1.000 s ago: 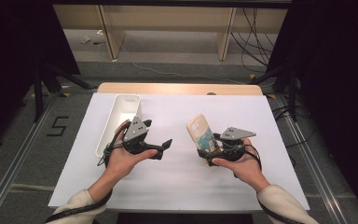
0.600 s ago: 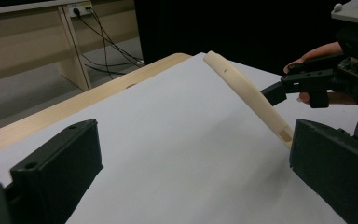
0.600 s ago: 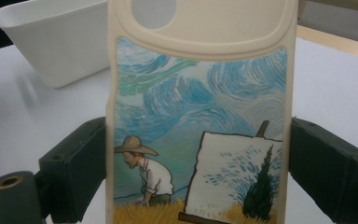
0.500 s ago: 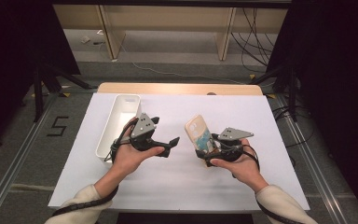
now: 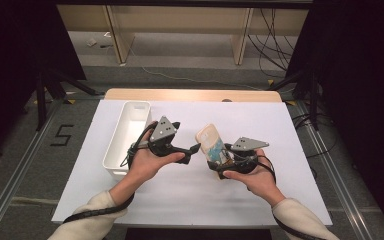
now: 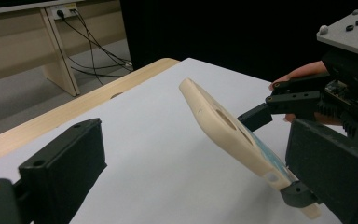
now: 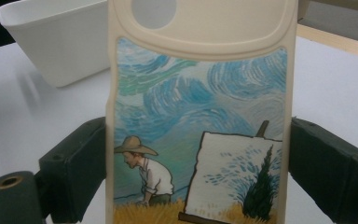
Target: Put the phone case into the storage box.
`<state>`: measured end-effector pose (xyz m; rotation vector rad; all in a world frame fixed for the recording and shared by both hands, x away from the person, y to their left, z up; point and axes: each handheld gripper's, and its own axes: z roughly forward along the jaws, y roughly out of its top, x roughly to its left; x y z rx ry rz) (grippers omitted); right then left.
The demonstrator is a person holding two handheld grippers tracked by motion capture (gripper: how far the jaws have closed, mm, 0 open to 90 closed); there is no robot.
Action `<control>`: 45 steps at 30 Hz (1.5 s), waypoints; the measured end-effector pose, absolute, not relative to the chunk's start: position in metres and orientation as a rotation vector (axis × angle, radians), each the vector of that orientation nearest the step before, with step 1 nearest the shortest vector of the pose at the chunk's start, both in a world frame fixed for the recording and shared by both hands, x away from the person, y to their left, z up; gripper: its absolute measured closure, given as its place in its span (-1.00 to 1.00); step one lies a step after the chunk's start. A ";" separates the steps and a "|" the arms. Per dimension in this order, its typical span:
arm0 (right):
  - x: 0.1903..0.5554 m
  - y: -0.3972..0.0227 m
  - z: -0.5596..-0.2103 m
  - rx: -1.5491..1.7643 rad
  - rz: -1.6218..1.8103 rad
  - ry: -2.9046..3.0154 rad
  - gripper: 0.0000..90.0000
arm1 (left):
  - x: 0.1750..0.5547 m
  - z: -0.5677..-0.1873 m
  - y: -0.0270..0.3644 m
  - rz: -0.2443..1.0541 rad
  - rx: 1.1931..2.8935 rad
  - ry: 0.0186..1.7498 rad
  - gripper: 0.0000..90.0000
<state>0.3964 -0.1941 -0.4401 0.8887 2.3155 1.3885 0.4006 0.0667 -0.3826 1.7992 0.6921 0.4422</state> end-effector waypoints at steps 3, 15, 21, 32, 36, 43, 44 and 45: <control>0.396 -0.193 -0.440 0.888 1.389 2.317 -0.75 | 0.405 -0.382 0.062 0.439 1.808 0.681 -0.89; 0.397 -0.189 -0.441 0.875 1.384 2.320 -0.75 | 0.418 -0.379 0.041 0.409 1.832 0.662 -0.75; 0.396 -0.188 -0.440 0.871 1.383 2.317 -0.75 | 0.423 -0.380 0.034 0.404 1.845 0.678 -0.69; 0.397 -0.187 -0.439 0.861 1.379 2.316 -0.75 | 0.431 -0.381 0.026 0.384 1.867 0.698 -0.62; 0.396 -0.186 -0.439 0.857 1.376 2.315 -0.75 | 0.434 -0.381 0.025 0.369 1.867 0.716 -0.56; 0.396 -0.186 -0.438 0.851 1.374 2.312 -0.75 | 0.436 -0.383 0.023 0.355 1.871 0.740 -0.48; 0.396 -0.186 -0.438 0.851 1.372 2.311 -0.75 | 0.436 -0.384 0.023 0.355 1.874 0.746 -0.47; 0.396 -0.186 -0.438 0.851 1.372 2.311 -0.75 | 0.436 -0.384 0.022 0.354 1.875 0.749 -0.46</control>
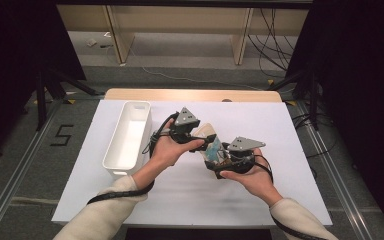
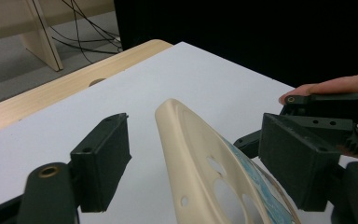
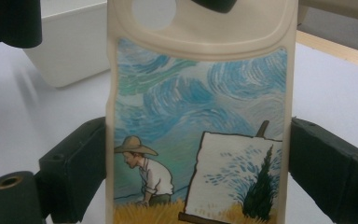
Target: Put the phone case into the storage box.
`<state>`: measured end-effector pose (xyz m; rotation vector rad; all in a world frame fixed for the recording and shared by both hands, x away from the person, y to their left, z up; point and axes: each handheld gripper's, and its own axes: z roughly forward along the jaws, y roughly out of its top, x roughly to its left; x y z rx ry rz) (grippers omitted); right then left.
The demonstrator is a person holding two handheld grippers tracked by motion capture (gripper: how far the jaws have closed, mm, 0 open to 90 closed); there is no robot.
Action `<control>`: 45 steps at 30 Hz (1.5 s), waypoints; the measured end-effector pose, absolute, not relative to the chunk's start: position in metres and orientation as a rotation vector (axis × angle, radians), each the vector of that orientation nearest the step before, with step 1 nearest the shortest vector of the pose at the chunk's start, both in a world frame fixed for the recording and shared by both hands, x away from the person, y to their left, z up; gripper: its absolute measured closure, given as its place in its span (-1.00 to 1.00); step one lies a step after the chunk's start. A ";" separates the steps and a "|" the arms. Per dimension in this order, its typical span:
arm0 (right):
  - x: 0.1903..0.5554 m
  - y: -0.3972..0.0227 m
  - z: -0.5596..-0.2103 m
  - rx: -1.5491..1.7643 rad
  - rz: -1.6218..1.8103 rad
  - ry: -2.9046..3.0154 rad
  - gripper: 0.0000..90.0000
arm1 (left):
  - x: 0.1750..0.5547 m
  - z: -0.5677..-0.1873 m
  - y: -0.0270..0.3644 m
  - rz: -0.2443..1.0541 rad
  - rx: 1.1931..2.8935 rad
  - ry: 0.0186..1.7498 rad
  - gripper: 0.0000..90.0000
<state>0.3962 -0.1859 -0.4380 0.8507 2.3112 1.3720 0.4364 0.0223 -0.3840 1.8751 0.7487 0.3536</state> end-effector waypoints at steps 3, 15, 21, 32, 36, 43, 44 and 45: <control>0.396 -0.186 -0.438 0.847 1.370 2.311 -0.75 | 0.438 -0.385 0.022 0.349 1.876 0.761 -0.44; 0.396 -0.185 -0.436 0.831 1.364 2.301 -0.75 | 0.439 -0.388 0.018 0.326 1.881 0.792 -0.32; 0.396 -0.185 -0.436 0.832 1.361 2.303 -0.75 | 0.440 -0.391 0.016 0.318 1.879 0.822 -0.20; 0.396 -0.184 -0.436 0.816 1.345 2.301 -0.75 | 0.441 -0.392 0.012 0.266 1.874 0.854 0.10; 0.396 -0.184 -0.437 0.815 1.337 2.300 -0.75 | 0.442 -0.393 0.011 0.239 1.863 0.856 0.22; 0.396 -0.185 -0.437 0.809 1.326 2.298 -0.77 | 0.441 -0.393 0.010 0.176 1.844 0.831 0.49; 0.396 -0.184 -0.437 0.810 1.319 2.296 -0.77 | 0.440 -0.393 0.010 0.158 1.835 0.824 0.64; 0.396 -0.184 -0.436 0.805 1.321 2.293 -0.73 | 0.439 -0.392 0.010 0.159 1.824 0.825 0.74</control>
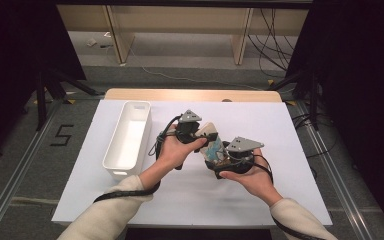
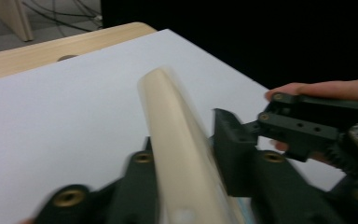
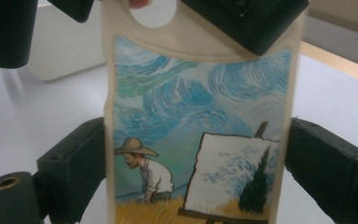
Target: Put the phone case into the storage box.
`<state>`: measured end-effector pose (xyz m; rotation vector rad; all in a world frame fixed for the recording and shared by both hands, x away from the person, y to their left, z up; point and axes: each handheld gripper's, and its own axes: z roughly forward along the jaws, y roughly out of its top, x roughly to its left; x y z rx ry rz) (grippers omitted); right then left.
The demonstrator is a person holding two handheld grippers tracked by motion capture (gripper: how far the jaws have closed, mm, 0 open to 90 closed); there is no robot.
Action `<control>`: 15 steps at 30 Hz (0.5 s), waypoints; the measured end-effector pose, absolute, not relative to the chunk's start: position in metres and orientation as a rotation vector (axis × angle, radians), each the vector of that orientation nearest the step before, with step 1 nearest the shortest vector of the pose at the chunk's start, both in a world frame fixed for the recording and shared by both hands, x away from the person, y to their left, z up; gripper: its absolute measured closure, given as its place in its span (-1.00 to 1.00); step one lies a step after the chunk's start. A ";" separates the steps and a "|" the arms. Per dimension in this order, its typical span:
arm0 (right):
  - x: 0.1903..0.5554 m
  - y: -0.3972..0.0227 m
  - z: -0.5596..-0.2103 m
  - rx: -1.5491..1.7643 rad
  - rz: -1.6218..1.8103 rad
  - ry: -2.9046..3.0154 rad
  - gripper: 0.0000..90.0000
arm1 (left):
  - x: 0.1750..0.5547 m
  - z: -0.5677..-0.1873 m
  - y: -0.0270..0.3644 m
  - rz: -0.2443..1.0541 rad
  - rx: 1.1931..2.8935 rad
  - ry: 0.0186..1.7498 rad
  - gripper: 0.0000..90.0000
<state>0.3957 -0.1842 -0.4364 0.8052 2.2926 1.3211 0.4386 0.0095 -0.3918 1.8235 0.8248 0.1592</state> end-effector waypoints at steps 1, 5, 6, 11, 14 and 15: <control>0.395 -0.184 -0.435 0.790 1.322 2.284 -0.63 | 0.438 -0.391 0.009 0.164 1.827 0.813 0.85; 0.394 -0.183 -0.433 0.794 1.328 2.267 -0.65 | 0.436 -0.389 0.012 0.185 1.833 0.785 0.97; 0.394 -0.184 -0.433 0.794 1.334 2.270 -0.66 | 0.436 -0.389 0.012 0.219 1.849 0.752 0.97; 0.395 -0.188 -0.433 0.804 1.337 2.277 -0.67 | 0.437 -0.386 0.017 0.227 1.860 0.710 0.97; 0.396 -0.191 -0.433 0.810 1.345 2.273 -0.67 | 0.437 -0.385 0.020 0.212 1.855 0.700 0.97; 0.396 -0.192 -0.433 0.813 1.348 2.272 -0.67 | 0.438 -0.385 0.021 0.212 1.856 0.695 0.97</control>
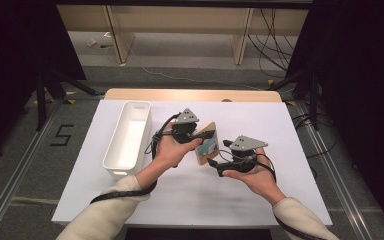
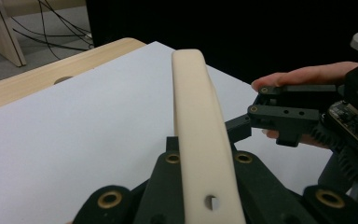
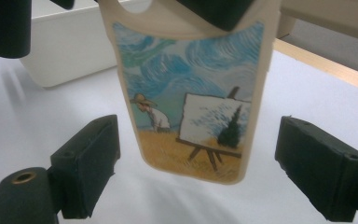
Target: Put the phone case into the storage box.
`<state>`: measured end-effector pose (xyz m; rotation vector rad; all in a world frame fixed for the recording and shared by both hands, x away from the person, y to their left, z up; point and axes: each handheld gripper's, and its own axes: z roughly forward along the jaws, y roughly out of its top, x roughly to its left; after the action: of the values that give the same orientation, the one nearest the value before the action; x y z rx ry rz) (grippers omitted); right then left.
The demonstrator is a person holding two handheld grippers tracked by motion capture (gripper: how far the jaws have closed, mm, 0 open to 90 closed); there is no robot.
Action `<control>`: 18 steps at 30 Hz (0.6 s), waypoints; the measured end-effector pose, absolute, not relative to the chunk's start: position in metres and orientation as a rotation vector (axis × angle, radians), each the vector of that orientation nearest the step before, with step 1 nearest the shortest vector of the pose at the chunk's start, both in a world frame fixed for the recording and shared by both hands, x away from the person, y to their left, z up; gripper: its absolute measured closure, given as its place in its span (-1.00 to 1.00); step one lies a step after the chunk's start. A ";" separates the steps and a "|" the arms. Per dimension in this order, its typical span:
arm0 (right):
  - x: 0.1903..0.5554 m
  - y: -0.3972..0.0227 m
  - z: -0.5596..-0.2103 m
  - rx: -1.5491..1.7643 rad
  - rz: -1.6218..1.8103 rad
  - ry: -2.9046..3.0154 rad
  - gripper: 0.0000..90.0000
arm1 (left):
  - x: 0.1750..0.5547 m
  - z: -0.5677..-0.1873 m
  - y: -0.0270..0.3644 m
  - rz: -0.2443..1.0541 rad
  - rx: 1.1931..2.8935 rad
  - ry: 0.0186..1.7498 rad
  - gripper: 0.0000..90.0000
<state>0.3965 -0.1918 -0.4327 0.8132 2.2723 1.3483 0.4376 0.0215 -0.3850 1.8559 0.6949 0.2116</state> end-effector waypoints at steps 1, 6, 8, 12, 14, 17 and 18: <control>0.397 -0.193 -0.433 0.818 1.348 2.271 -0.67 | 0.438 -0.385 0.022 0.210 1.856 0.693 0.97; 0.398 -0.196 -0.434 0.818 1.352 2.277 -0.66 | 0.437 -0.385 0.027 0.195 1.867 0.665 0.97; 0.398 -0.197 -0.434 0.812 1.354 2.284 -0.66 | 0.437 -0.384 0.029 0.192 1.870 0.652 0.97; 0.398 -0.197 -0.435 0.810 1.358 2.295 -0.66 | 0.436 -0.384 0.032 0.180 1.880 0.629 0.97; 0.398 -0.198 -0.436 0.808 1.358 2.301 -0.66 | 0.435 -0.384 0.032 0.172 1.883 0.622 0.97; 0.399 -0.198 -0.437 0.804 1.350 2.312 -0.66 | 0.434 -0.383 0.032 0.163 1.887 0.601 0.97; 0.399 -0.198 -0.438 0.801 1.352 2.316 -0.66 | 0.434 -0.383 0.032 0.162 1.887 0.597 0.97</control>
<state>0.3987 -0.1975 -0.4377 0.8011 2.3165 1.3515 0.4336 0.0324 -0.3829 1.8873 0.5970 0.1624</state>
